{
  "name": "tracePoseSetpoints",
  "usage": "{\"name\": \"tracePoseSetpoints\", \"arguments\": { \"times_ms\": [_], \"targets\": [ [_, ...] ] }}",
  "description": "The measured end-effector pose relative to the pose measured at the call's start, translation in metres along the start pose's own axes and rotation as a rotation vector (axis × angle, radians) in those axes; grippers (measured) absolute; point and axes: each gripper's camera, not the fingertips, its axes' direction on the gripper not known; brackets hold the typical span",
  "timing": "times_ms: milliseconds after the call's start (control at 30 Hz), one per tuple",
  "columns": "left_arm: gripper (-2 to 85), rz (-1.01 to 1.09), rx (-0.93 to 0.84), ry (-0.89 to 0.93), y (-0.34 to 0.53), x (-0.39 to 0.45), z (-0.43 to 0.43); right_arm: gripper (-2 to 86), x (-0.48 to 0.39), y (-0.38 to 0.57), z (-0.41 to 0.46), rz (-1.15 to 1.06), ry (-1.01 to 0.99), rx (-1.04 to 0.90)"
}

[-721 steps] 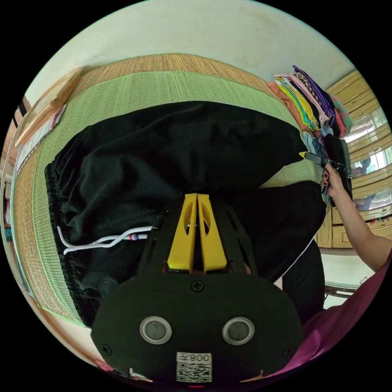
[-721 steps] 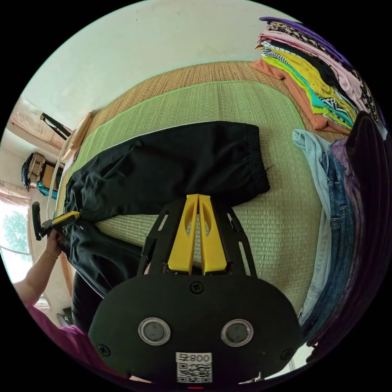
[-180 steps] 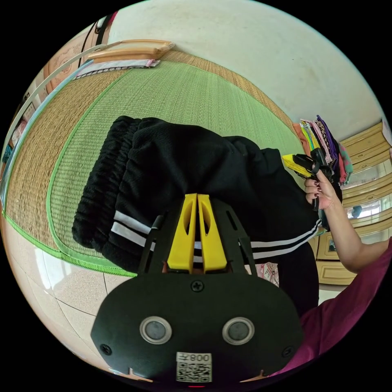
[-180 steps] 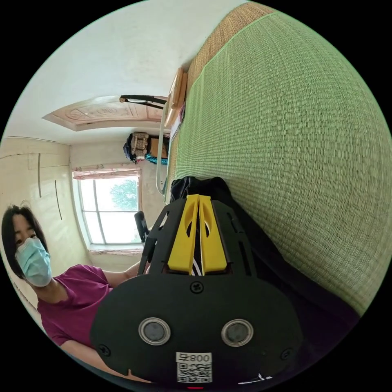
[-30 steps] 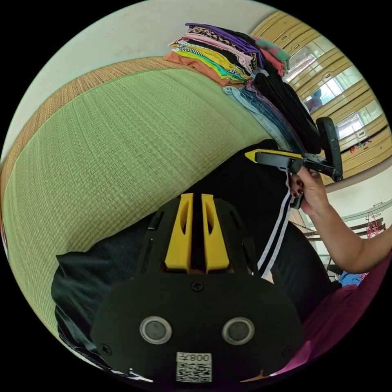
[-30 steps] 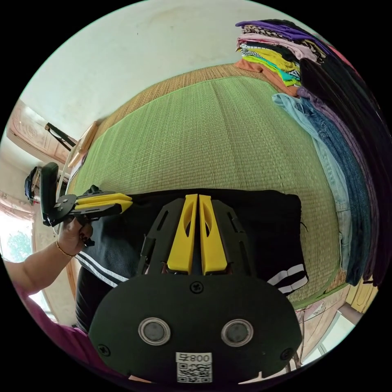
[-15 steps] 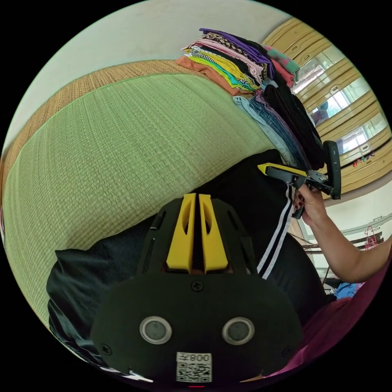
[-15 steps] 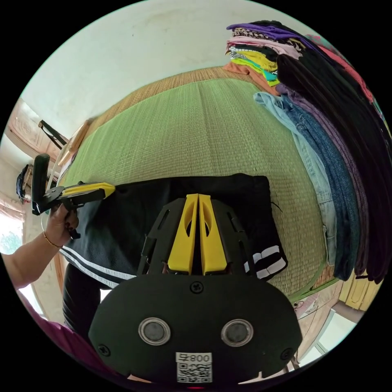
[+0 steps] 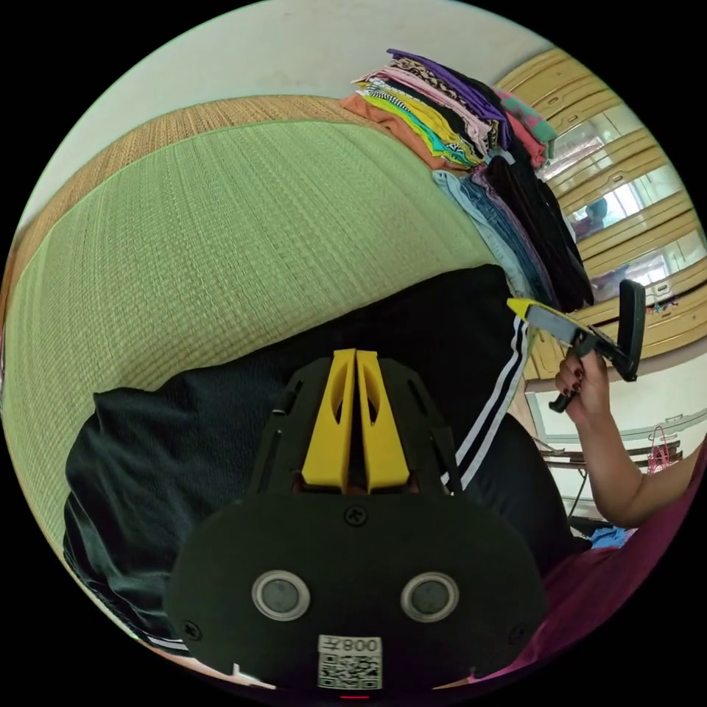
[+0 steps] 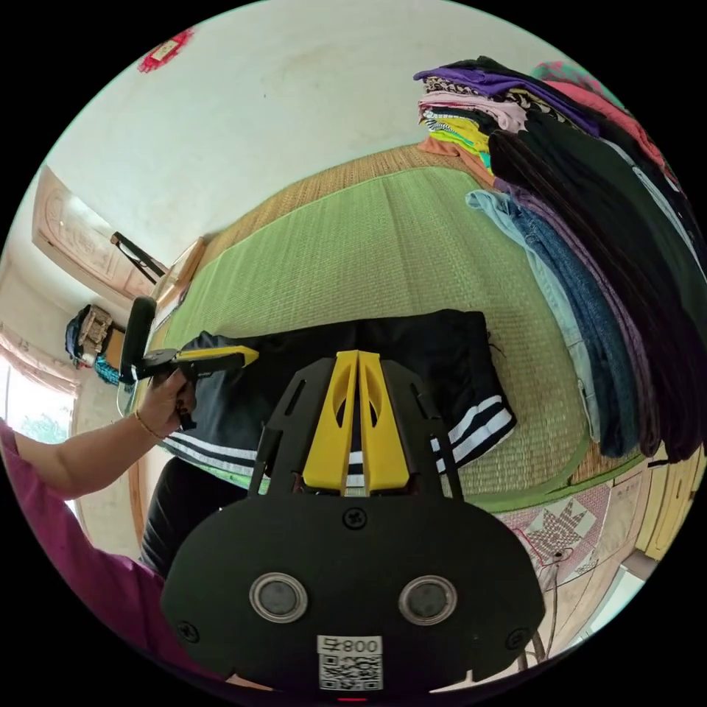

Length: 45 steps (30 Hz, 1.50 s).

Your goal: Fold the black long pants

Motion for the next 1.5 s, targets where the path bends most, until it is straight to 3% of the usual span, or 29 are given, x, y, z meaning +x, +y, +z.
{"name": "tracePoseSetpoints", "arguments": {
  "times_ms": [200,333,533,767,1133,1267,1500],
  "targets": [
    [0.9,0.019,-0.017,-0.04,-0.013,0.02,-0.001,0.0,0.0,0.027,0.043,0.005,0.03,-0.135],
    [3.4,0.104,0.033,-0.014,-0.027,0.049,-0.011,0.0,0.0,0.032,0.05,0.011,-0.007,-0.118],
    [2.7,0.174,-0.121,-0.118,-0.057,0.072,0.023,0.0,0.003,0.043,0.064,0.018,-0.018,-0.123],
    [0.7,0.203,-0.058,-0.097,-0.074,0.092,0.002,0.0,0.007,0.059,0.078,0.038,-0.042,-0.116],
    [0.6,0.181,-0.124,-0.131,-0.096,0.099,0.026,0.0,0.0,0.068,0.075,0.019,-0.047,-0.028],
    [0.7,0.177,-0.124,-0.121,-0.101,0.103,0.027,0.0,0.01,0.061,0.103,0.025,0.064,-0.083],
    [0.7,0.11,-0.088,-0.052,-0.11,0.101,0.021,0.0,0.034,0.085,0.096,0.113,-0.01,0.009]
  ]
}}
